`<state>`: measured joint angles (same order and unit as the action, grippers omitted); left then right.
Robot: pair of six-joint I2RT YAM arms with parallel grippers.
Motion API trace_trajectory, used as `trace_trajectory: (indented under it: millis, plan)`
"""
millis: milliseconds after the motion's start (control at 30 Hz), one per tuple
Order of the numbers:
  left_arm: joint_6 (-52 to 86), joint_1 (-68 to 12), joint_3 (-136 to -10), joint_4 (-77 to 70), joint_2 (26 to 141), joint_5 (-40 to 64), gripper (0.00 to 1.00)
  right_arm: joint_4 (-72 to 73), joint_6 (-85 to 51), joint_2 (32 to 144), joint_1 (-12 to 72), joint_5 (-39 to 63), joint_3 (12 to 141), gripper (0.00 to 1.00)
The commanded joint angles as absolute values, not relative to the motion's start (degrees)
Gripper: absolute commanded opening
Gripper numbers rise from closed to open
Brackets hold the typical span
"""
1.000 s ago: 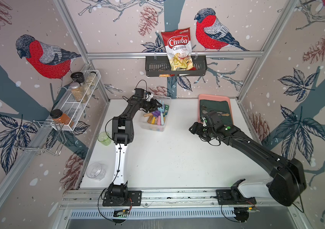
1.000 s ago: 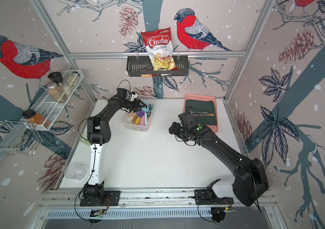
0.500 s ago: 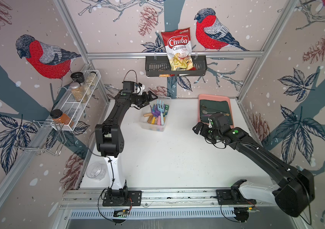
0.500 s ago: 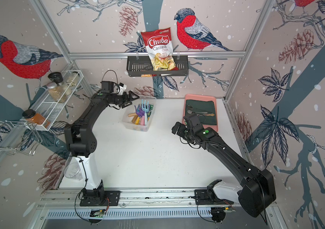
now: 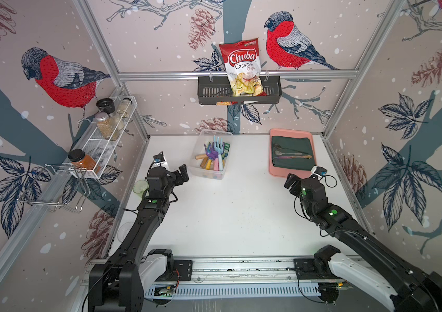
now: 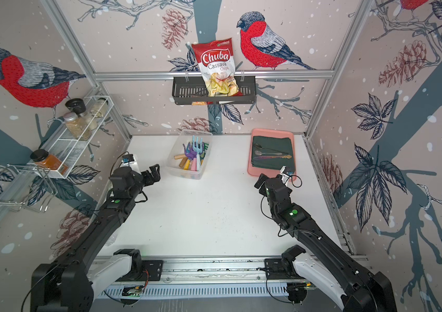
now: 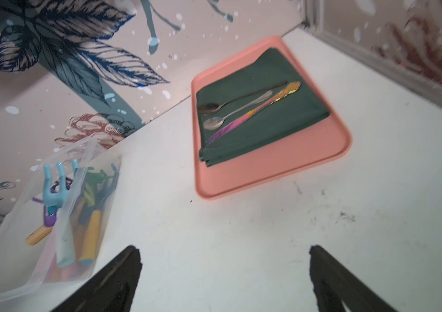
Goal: Put the rake into the storage box
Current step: Reset both arms
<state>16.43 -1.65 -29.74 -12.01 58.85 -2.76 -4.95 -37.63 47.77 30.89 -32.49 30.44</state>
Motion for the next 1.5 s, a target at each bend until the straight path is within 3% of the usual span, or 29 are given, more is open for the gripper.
trace_trajectory:
  millis: [0, 133, 367, 467, 533, 600, 667, 767, 833, 933, 1000, 1467]
  plan:
    - [14.8, -1.4, -24.7, -26.8, 60.0, -15.0, 0.97, 5.5, -29.5, 47.1, 30.7, -46.6, 28.9, 1.00]
    - [12.2, -1.4, -19.4, -37.7, 66.1, -14.1, 0.97, 8.2, -27.8, 48.6, 28.3, -50.8, 26.0, 0.99]
    - [7.1, -1.5, -13.1, -60.8, 76.4, -22.0, 0.98, 28.3, -18.3, 52.5, 21.4, -52.6, 14.7, 1.00]
    - [6.4, -1.2, -12.2, -69.2, 82.6, -21.4, 0.99, 40.6, -12.6, 55.5, 17.4, -49.8, 10.8, 1.00]
    - [3.9, -1.5, -15.5, -63.7, 84.5, -15.1, 0.98, 50.0, -11.8, 60.0, 13.4, -44.9, 8.5, 1.00]
    - [1.0, -2.8, -12.3, -76.7, 89.2, -14.5, 0.98, 60.0, -13.2, 67.8, 8.5, -40.6, 6.9, 1.00]
    - [2.7, -2.6, -12.8, -69.8, 85.9, -15.4, 0.98, 69.8, -9.6, 73.7, 7.3, -38.0, 6.9, 1.00]
    - [1.7, -3.0, -12.5, -72.5, 87.1, -15.6, 0.99, 79.6, -6.6, 83.8, 5.0, -30.6, 8.3, 1.00]
    - [1.4, -3.2, -12.5, -73.0, 87.3, -15.6, 0.98, 72.1, -4.7, 83.1, 6.8, -27.2, 10.5, 0.99]
    - [0.1, -4.5, -12.3, -73.2, 87.2, -16.4, 0.98, 89.7, -5.7, 89.5, 3.8, -24.6, 5.8, 1.00]
    - [0.3, -4.7, -13.1, -71.0, 86.8, -16.9, 0.98, 75.6, -7.0, 85.0, 4.2, -24.4, 8.9, 1.00]
    - [1.4, -3.0, -14.2, -69.3, 87.0, -14.7, 0.98, 73.4, -6.2, 86.8, 3.6, -21.9, 11.7, 1.00]
